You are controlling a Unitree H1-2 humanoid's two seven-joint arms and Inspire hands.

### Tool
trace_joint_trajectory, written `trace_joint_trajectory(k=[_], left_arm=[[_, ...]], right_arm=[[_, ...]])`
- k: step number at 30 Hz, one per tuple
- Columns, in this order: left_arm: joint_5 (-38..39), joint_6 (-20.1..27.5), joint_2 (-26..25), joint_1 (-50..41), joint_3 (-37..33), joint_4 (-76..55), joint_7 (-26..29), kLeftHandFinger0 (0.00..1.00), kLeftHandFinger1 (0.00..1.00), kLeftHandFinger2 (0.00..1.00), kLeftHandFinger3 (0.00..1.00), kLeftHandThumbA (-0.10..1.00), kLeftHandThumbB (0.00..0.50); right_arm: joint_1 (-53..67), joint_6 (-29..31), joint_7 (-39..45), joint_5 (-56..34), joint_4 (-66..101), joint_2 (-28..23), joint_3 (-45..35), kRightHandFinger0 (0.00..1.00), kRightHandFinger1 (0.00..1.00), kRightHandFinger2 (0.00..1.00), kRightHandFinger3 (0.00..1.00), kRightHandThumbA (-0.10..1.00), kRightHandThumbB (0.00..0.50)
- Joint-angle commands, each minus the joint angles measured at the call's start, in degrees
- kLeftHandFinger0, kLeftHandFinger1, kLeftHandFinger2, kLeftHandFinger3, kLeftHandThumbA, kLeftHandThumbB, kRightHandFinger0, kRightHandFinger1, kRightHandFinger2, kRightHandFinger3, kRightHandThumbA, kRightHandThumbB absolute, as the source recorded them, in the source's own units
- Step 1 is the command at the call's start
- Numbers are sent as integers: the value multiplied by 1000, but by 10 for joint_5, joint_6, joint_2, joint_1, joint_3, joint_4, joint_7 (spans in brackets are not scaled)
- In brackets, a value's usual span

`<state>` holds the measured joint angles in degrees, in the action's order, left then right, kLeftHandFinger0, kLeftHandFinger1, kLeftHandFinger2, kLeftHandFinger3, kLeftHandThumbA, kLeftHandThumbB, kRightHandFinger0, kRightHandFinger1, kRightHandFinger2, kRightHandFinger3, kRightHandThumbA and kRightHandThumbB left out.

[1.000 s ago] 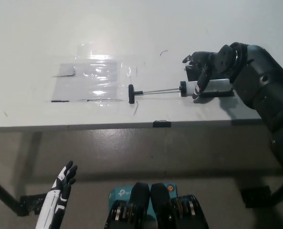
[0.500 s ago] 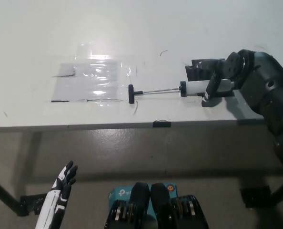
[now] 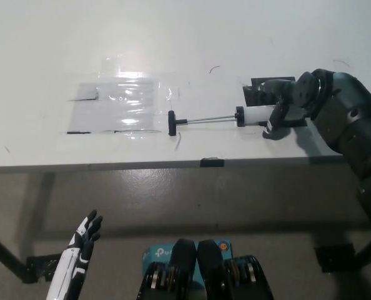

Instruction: The robot uses right hand to pick up a small white air pumper and uses its left hand to compress it, and then puts it on the desk

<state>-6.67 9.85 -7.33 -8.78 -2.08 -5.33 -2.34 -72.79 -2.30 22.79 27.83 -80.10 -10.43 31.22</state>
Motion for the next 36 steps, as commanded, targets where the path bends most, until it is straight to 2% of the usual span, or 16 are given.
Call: trace_joint_trajectory(k=[1,2,3,5,6,8,10,11,16,21,22,24,25,27,29,36], left_arm=[[21,4,-8,10,7,-13,-9,1000,1000,1000,1000,1000,4],[24,5,-9,11,7,-13,-11,1000,1000,1000,1000,1000,6],[24,3,-10,13,7,-13,-12,1000,1000,1000,1000,1000,6],[33,-8,-8,14,9,-18,-15,1000,1000,1000,1000,1000,22],[33,-13,-8,13,9,-22,-16,1000,1000,1000,1000,1000,34],[41,-12,-9,13,11,-23,-19,1000,1000,1000,1000,1000,18],[47,-15,-8,12,13,-25,-22,1000,1000,1000,1000,1000,11],[52,-20,-9,11,14,-28,-24,1000,1000,1000,1000,1000,10],[65,-23,-8,8,18,-28,-32,1000,1000,1000,1000,1000,10],[71,-25,-11,11,21,-26,-35,1000,1000,1000,1000,1000,16],[73,-27,-11,8,21,-28,-35,1000,1000,1000,1000,1000,18],[76,-30,-11,3,20,-31,-35,1000,1000,1000,1000,1000,14],[76,-29,-11,5,20,-30,-34,1000,1000,1000,1000,1000,9],[75,-27,-11,5,20,-29,-33,1000,1000,1000,1000,1000,15],[77,-26,-10,3,20,-28,-32,1000,1000,1000,1000,1000,23],[83,-13,-6,3,22,-30,-29,1000,1000,1000,1000,1000,3]], right_arm=[[1,41,-103,-8,9,6,-22,249,329,364,333,282,289],[6,54,-133,-11,10,9,-29,47,201,304,228,100,246],[8,60,-147,-10,10,10,-31,35,289,466,276,77,233],[14,83,-175,-8,11,11,-34,9,436,725,467,-31,187],[16,87,-181,-7,11,11,-34,45,514,793,553,-5,179],[20,95,-195,-4,8,10,-34,124,617,878,678,39,188],[23,97,-201,1,6,8,-31,151,623,866,685,67,202],[27,101,-208,4,7,6,-29,128,570,797,612,70,212],[41,106,-222,6,6,-3,-27,129,512,706,503,88,222],[47,117,-243,10,5,-12,-23,85,446,650,476,58,224],[49,116,-247,10,5,-11,-23,83,440,648,483,24,220],[55,116,-258,15,7,-14,-20,47,415,658,576,-64,194],[54,117,-261,16,6,-15,-18,37,410,659,591,-93,188],[56,122,-271,19,7,-16,-15,1,401,685,668,-100,179],[57,128,-281,23,10,-18,-11,0,445,794,789,-100,146],[60,175,-310,26,37,-22,-13,0,469,780,817,-100,147]])
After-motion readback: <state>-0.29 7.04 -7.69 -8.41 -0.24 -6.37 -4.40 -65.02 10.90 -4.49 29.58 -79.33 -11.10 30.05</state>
